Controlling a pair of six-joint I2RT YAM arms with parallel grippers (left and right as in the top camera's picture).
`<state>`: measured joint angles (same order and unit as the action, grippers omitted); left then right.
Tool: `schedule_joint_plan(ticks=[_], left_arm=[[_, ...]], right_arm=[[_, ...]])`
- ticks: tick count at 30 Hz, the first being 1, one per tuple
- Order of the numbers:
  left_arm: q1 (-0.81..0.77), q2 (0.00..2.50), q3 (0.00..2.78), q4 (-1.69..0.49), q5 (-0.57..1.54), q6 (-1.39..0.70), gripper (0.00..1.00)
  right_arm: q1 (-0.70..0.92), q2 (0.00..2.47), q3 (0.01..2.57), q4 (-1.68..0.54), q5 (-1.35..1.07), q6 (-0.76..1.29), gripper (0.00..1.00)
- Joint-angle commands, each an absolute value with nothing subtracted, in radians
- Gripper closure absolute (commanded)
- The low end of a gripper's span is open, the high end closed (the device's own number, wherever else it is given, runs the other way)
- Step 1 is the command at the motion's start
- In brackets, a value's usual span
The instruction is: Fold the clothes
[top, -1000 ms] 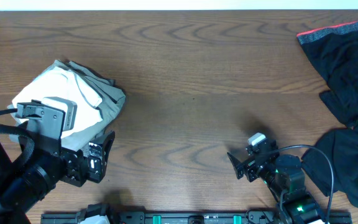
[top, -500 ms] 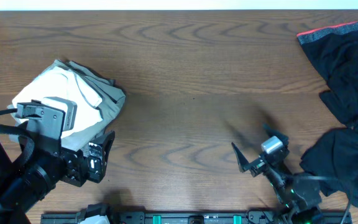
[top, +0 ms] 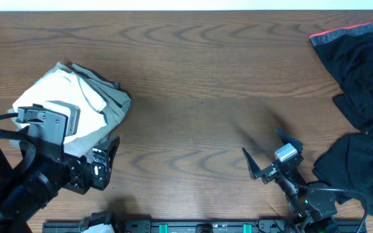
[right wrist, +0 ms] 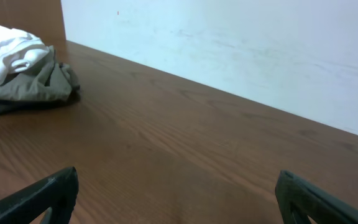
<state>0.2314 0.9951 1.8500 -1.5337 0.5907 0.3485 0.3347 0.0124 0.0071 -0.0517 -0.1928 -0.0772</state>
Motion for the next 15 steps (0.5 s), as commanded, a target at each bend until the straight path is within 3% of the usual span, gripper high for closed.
schedule_joint_plan(ticks=[1, 15], left_arm=[[0.226, 0.999, 1.848, -1.533, 0.583, 0.365, 0.02], [0.226, 0.999, 1.848, -1.533, 0.583, 0.365, 0.02]], right_arm=[[0.333, 0.005, 0.006, -0.057, -0.187, -0.083, 0.01], [0.333, 0.013, 0.006, -0.057, -0.187, -0.084, 0.01]])
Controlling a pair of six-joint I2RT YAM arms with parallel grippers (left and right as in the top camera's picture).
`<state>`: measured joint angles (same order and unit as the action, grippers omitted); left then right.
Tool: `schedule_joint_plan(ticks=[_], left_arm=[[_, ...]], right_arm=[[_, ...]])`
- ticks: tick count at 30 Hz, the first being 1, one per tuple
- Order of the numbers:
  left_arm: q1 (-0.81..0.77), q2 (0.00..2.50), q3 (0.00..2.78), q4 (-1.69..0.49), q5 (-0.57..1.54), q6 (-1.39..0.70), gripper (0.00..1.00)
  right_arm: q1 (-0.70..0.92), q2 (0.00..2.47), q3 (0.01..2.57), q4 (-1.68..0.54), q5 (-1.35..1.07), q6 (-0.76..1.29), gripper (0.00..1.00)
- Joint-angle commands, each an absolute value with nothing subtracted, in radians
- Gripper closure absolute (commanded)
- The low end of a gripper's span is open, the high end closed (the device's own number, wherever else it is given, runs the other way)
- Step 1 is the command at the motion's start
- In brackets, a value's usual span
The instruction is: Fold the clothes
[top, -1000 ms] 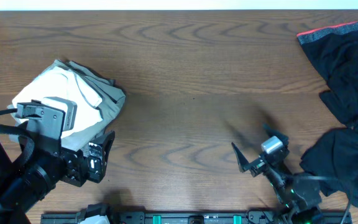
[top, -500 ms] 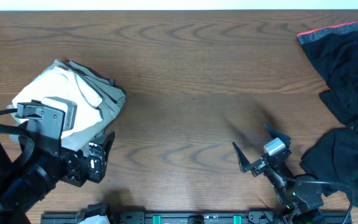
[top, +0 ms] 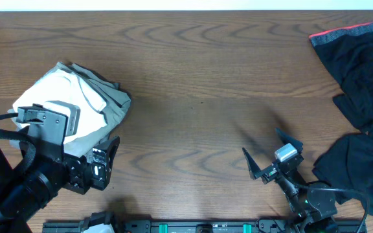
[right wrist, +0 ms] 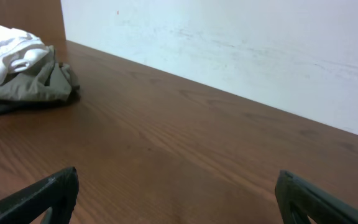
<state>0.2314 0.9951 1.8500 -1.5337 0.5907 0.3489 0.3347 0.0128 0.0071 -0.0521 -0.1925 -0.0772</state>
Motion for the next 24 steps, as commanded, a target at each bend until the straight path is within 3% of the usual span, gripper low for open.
schedule_joint_plan(ticks=[1, 24], left_arm=[[0.226, 0.999, 1.848, -1.533, 0.583, 0.366, 0.02], [0.226, 0.954, 1.782, -1.533, 0.583, 0.365, 0.02]], right_arm=[[0.333, 0.013, 0.006, -0.057, -0.187, -0.084, 0.01], [0.333, 0.013, 0.006, -0.057, -0.187, -0.083, 0.01]])
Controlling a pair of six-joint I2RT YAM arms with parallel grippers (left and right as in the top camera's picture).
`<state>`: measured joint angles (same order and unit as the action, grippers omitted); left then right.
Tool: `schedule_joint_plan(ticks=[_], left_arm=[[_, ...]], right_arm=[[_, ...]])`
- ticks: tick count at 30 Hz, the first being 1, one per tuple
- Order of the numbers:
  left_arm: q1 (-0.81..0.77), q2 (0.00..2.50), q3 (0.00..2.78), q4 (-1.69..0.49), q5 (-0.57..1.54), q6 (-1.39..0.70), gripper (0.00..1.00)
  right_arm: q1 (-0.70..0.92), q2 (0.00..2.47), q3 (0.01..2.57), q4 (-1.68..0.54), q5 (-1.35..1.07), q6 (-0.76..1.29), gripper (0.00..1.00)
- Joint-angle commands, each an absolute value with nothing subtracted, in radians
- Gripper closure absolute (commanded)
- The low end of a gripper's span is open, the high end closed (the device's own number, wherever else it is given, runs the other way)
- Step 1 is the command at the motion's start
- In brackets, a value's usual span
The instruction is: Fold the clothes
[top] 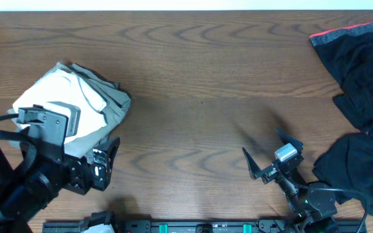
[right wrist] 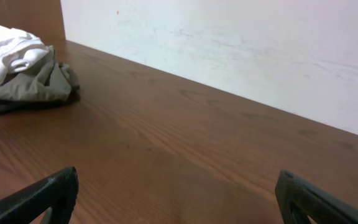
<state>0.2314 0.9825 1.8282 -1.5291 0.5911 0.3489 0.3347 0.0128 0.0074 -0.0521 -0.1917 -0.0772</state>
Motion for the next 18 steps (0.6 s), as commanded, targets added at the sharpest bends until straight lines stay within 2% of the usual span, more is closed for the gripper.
schedule_joint_plan(ticks=[1, 6, 13, 18], left_arm=[[0.225, 0.939, 1.753, -1.533, 0.583, 0.365, 0.02], [0.181, 0.813, 1.486, -1.481, 0.55, 0.385, 0.02], [0.103, 0.567, 0.992, -0.933, 0.482, 0.385, 0.02], [0.063, 0.426, 0.706, -0.685, 0.452, 0.385, 0.02]], right_arm=[[0.333, 0.013, 0.006, -0.057, -0.187, -0.084, 0.01], [0.333, 0.013, 0.006, -0.057, -0.187, -0.084, 0.01], [0.333, 0.013, 0.006, -0.057, -0.187, -0.084, 0.01], [0.333, 0.013, 0.006, -0.057, -0.187, -0.084, 0.01]])
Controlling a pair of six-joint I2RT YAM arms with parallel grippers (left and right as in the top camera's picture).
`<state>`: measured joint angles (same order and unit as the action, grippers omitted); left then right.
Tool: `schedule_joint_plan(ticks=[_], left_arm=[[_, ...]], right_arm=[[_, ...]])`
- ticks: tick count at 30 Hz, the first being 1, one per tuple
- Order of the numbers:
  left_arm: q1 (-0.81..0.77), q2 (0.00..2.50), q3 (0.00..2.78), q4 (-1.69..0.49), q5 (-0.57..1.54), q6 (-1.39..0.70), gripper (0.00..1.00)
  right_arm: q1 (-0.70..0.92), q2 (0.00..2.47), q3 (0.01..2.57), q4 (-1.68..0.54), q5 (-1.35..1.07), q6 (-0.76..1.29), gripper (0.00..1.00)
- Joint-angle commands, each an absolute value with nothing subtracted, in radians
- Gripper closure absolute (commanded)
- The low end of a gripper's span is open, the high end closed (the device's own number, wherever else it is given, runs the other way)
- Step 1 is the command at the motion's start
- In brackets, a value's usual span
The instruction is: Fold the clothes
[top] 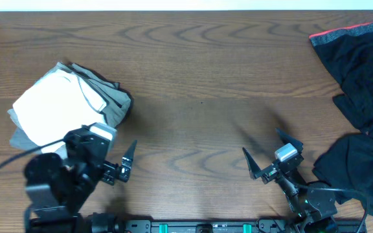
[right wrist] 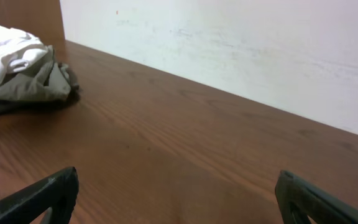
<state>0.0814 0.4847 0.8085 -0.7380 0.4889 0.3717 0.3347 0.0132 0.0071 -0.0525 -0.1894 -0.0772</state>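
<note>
A folded stack, white cloth (top: 50,107) lying on olive cloth (top: 112,97), rests at the table's left; the right wrist view shows the stack (right wrist: 17,68) at its far left. Unfolded black clothes (top: 361,77) with a red trim lie at the right. My left gripper (top: 112,150) sits just in front of the stack, clear of it, one finger splayed wide, and looks open and empty. Low over bare wood near the front edge, my right gripper (top: 262,144) (right wrist: 176,193) is open wide and holds nothing.
More black cloth (top: 358,175) lies beside the right arm at the front right. The wooden table (top: 199,84) runs back to a white wall (right wrist: 260,43). A mounting rail (top: 199,226) lines the front edge.
My left arm was over the stack's front part, and it is now nearer the front edge, so the whole white top shows. The right gripper and the clothes have not moved.
At all three earlier moments my left arm hung over the front of the folded stack while the right gripper stood open and still. By now the left arm is back from the stack, which lies folded as before.
</note>
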Motion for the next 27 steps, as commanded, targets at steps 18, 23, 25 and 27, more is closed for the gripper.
schedule_joint_plan(ticks=[18, 23, 25, 27], left_arm=[[-0.001, 0.024, 0.223, -0.393, 0.353, 0.385, 0.02], [-0.002, 0.002, 0.137, -0.284, 0.353, 0.385, 0.02], [-0.002, 0.002, 0.112, -0.249, 0.353, 0.385, 0.02], [-0.002, 0.002, 0.083, -0.206, 0.353, 0.385, 0.02]], right_arm=[[0.333, 0.013, 0.006, -0.057, -0.187, -0.084, 0.01], [0.333, 0.013, 0.006, -0.057, -0.187, -0.084, 0.01], [0.333, 0.013, 0.006, -0.057, -0.187, -0.084, 0.01], [0.333, 0.013, 0.006, -0.057, -0.187, -0.084, 0.01]])
